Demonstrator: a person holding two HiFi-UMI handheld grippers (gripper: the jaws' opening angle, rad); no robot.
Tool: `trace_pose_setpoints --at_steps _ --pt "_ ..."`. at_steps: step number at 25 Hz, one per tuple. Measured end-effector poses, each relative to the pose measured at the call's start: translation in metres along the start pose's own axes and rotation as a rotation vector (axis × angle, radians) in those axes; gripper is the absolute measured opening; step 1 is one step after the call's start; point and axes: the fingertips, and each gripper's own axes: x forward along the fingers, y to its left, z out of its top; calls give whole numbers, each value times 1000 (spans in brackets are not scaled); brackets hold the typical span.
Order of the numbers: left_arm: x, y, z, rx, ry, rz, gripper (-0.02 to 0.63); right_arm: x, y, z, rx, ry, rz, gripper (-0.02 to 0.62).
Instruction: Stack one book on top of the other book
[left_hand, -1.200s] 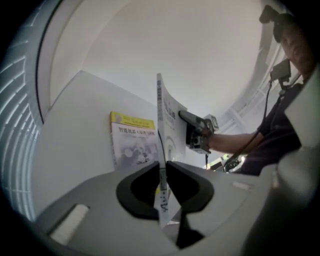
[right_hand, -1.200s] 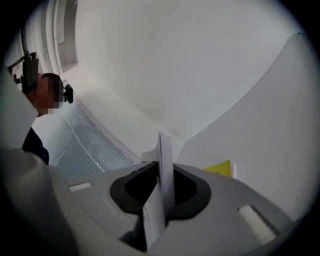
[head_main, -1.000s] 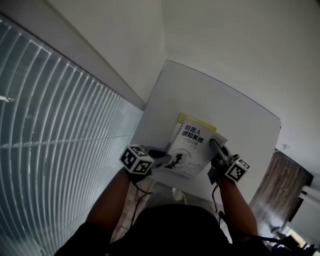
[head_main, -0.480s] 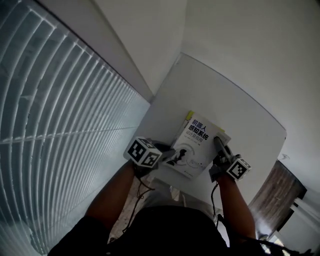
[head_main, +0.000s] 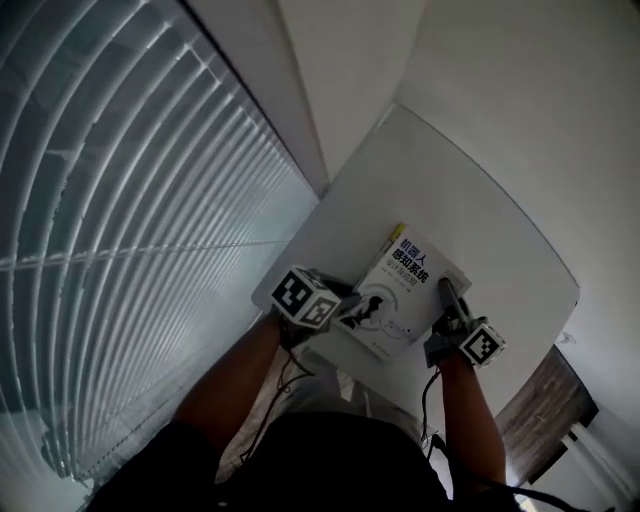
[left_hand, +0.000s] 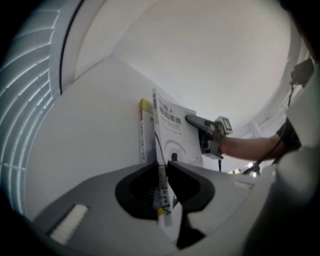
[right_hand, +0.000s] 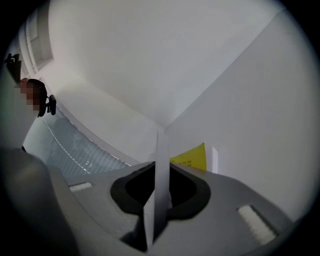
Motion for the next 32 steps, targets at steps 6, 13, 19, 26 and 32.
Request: trace_pose_setpoints --at_steps 6,13,19,26,32 --pt "-1 -1 2 -17 -10 28 75 0 -4 0 14 22 -14 55" --pt "3 2 1 -34 -5 60 79 3 -5 1 14 42 -9 55" --pt "1 3 0 -30 -16 100 86 8 0 1 -30 83 3 55" --pt "3 16 -2 56 -21 224 186 6 -10 -4 -39 142 -31 88" --pt "-1 23 -3 47 -59 286 236 5 -3 -7 -139 181 -43 268"
